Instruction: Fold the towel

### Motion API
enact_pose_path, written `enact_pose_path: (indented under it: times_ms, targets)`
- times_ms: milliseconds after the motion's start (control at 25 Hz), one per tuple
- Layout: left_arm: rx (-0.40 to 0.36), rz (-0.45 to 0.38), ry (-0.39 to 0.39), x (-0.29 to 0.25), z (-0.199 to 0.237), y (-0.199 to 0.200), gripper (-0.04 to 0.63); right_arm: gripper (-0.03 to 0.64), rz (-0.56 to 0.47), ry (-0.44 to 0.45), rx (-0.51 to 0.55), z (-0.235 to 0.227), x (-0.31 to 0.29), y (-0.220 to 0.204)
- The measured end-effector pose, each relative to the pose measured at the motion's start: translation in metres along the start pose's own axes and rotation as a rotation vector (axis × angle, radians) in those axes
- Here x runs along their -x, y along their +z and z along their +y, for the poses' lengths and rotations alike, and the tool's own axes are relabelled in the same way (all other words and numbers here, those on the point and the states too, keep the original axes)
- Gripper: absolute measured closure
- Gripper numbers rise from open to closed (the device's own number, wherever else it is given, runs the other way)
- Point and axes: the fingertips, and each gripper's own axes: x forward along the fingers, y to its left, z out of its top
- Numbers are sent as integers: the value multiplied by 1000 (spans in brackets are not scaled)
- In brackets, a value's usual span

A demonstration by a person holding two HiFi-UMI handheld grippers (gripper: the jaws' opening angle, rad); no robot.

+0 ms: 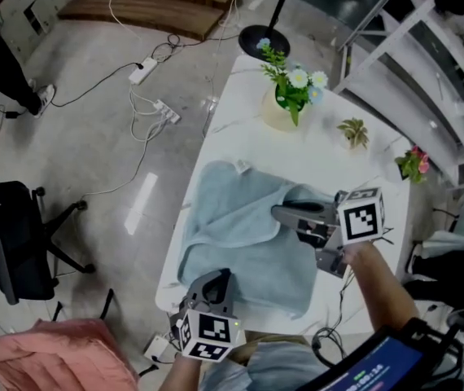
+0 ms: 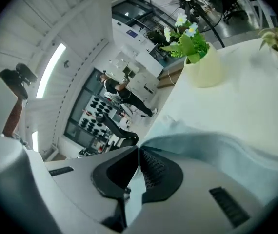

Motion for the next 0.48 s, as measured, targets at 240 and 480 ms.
enact_pose_path:
  times_ms: [240,480]
  targets:
    - [-5,-8,-23,0,-3,4,589,579,-149,-10,-24,-24,-47,79]
    - [0,-25,-23,1,-2,5,589,350,-199,-49,155,-32,-88,94]
